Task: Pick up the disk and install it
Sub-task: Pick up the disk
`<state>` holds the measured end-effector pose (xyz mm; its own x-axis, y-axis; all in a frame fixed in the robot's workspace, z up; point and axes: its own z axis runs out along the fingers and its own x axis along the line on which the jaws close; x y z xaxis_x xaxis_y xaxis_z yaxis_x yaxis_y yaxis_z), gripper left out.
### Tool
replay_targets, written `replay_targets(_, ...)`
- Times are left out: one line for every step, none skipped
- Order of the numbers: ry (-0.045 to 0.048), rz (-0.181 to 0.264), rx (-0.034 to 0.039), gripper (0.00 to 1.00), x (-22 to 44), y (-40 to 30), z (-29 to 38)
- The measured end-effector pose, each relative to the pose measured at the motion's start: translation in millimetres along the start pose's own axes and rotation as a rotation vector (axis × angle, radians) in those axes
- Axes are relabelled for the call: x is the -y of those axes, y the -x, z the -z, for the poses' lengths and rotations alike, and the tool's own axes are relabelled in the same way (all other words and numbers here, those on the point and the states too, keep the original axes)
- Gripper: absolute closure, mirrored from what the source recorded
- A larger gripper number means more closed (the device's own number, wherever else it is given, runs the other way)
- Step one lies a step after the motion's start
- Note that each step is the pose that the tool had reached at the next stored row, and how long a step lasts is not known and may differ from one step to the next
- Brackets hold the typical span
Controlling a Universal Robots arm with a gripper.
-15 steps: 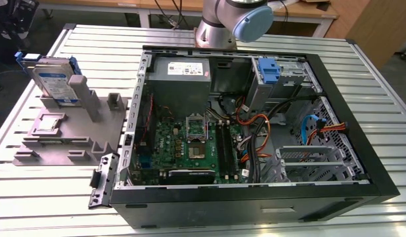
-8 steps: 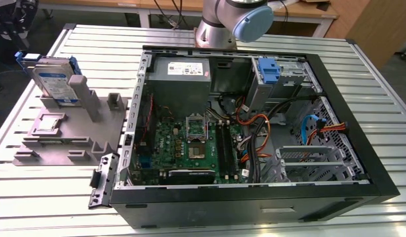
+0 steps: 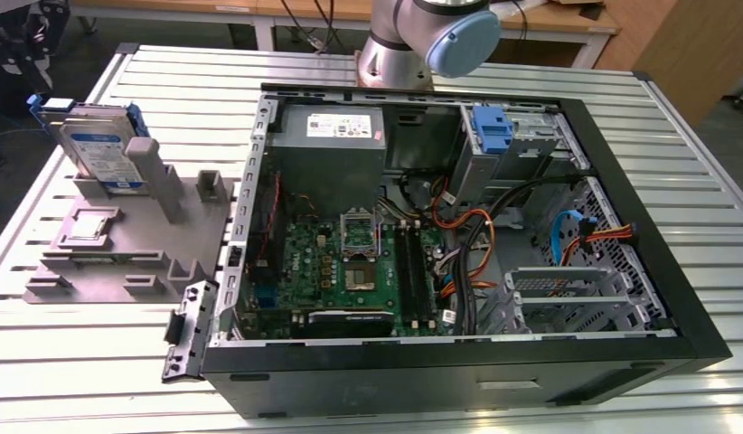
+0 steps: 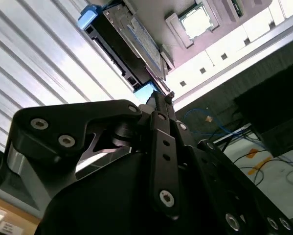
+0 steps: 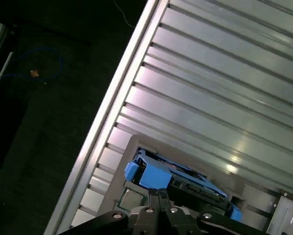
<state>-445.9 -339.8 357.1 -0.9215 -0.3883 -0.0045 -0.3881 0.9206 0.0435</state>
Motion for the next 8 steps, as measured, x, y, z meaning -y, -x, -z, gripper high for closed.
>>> replay_targets(0.0001, 0.018, -0.0008, 0.9, 0.0, 0.0, -0.1)
replay_targets(0.0002, 0.035, -0.0015, 0.9, 0.0, 0.0, -0.1)
replay_targets(0.0002, 0.053, -0.0024, 0.9, 0.0, 0.0, -0.1)
replay_targets(0.0003, 0.073, -0.0032, 0.9, 0.0, 0.0, -0.2)
replay_targets(0.0004, 0.091, -0.004, 0.9, 0.0, 0.0, -0.3)
replay_targets(0.0005, 0.109, -0.0048, 0.9, 0.0, 0.0, -0.3)
replay_targets(0.0005, 0.127, -0.0055, 0.9, 0.0, 0.0, -0.4)
replay_targets(0.0006, 0.145, -0.0064, 0.9, 0.0, 0.0, -0.5)
